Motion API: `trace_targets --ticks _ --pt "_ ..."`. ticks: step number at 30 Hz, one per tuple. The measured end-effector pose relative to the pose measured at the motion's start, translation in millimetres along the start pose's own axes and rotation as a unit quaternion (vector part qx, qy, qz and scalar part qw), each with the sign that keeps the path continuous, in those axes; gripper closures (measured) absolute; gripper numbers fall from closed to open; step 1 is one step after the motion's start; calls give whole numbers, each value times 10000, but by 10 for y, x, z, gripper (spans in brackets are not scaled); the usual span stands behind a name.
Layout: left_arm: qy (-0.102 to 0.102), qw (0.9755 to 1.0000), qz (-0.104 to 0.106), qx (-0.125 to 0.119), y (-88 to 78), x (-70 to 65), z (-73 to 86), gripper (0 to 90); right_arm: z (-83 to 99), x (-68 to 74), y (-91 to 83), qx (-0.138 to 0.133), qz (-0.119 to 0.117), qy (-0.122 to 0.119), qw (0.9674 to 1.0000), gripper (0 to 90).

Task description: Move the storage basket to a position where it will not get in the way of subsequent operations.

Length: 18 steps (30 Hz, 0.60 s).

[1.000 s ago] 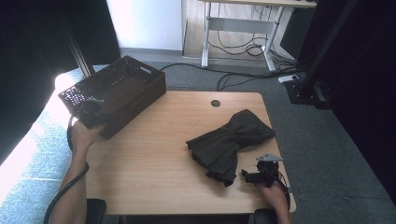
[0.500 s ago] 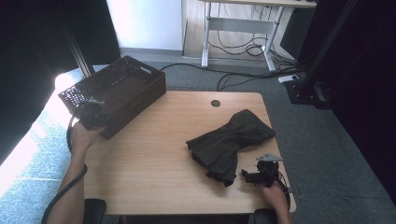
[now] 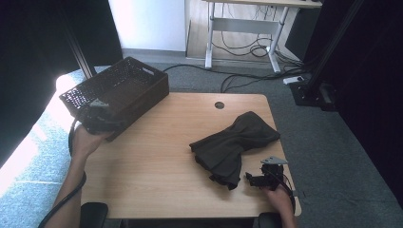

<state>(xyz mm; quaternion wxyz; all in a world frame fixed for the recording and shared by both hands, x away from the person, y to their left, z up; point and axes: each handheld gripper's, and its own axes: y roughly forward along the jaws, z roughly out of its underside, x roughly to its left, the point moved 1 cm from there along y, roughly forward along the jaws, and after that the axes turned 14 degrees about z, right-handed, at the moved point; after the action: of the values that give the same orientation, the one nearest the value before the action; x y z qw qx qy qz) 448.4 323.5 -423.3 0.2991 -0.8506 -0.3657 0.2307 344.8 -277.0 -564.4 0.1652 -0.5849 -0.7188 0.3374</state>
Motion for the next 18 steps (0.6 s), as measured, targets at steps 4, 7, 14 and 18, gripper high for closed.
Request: trace_targets --ticks 4,7,14,18 --pt "160 9998 139 -24 -14 -188 39 182 0 0 0 0 6 0 10000 0" --pt "243 9990 354 -76 -13 -312 84 149 0 0 0 1 -1 -1 10000 0" --pt "446 9967 680 -77 77 -626 276 131 -1 0 -2 14 -2 4 10000 0" --pt "499 9954 815 -79 186 -763 418 99 -4 4 0 14 16 26 10000 0"
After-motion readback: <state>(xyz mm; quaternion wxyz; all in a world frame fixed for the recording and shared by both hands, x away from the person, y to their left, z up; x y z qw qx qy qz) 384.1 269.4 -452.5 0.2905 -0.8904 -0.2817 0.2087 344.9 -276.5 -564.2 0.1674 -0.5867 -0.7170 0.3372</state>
